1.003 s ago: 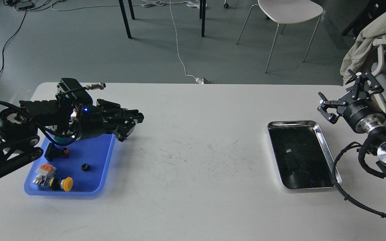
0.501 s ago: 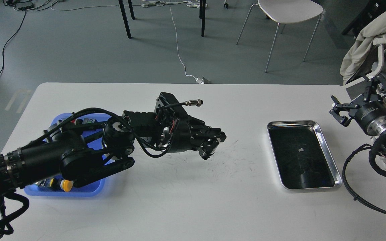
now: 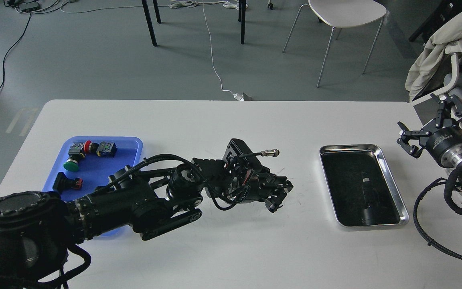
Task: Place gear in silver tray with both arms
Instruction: 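Carry the black gear with the left gripper toward the silver tray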
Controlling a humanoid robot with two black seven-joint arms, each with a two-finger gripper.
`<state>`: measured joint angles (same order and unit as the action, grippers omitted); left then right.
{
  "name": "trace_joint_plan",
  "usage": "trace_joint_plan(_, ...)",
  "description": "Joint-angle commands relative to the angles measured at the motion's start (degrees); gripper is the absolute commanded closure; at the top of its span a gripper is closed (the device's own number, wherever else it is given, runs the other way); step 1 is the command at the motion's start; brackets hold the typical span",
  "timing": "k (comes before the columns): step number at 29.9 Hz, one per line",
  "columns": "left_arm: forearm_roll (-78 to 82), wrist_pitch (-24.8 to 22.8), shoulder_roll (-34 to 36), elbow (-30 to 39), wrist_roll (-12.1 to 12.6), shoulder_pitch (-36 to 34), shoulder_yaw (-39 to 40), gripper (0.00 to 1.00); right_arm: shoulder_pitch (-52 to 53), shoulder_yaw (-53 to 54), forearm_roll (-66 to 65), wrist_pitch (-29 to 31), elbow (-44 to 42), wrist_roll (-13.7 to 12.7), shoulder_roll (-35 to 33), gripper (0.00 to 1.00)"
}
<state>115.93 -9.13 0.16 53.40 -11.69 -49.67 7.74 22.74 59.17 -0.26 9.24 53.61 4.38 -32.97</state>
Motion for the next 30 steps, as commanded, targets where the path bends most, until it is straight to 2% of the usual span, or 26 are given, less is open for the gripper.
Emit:
trace_joint_plan(1,-0.09,1.83,-0.16,-2.33,0.01,1.07,-0.18,0.88,0.19,-0.01,0.00,-0.01,0.01,0.01,0.02,0.00)
trace_joint_plan(8,-0.53,3.95,-0.16,-6.20,0.09,2.65,-0.09,0.88,0.28,-0.10,0.00,-0.01,0.01,0.19,0.19,0.00)
trace_joint_plan(18,-1.94,7.55,-0.16,-3.66,0.18,3.97,0.17,0.88,0.28,-0.10,0.00,-0.01,0.01,0.19,0.37,0.00)
trace_joint_plan(30,-2.20,8.08,-0.16,-1.63,0.27,8.54,0.09,0.85,0.28,-0.19,0.00,-0.10,0.01,0.27,0.45,0.00)
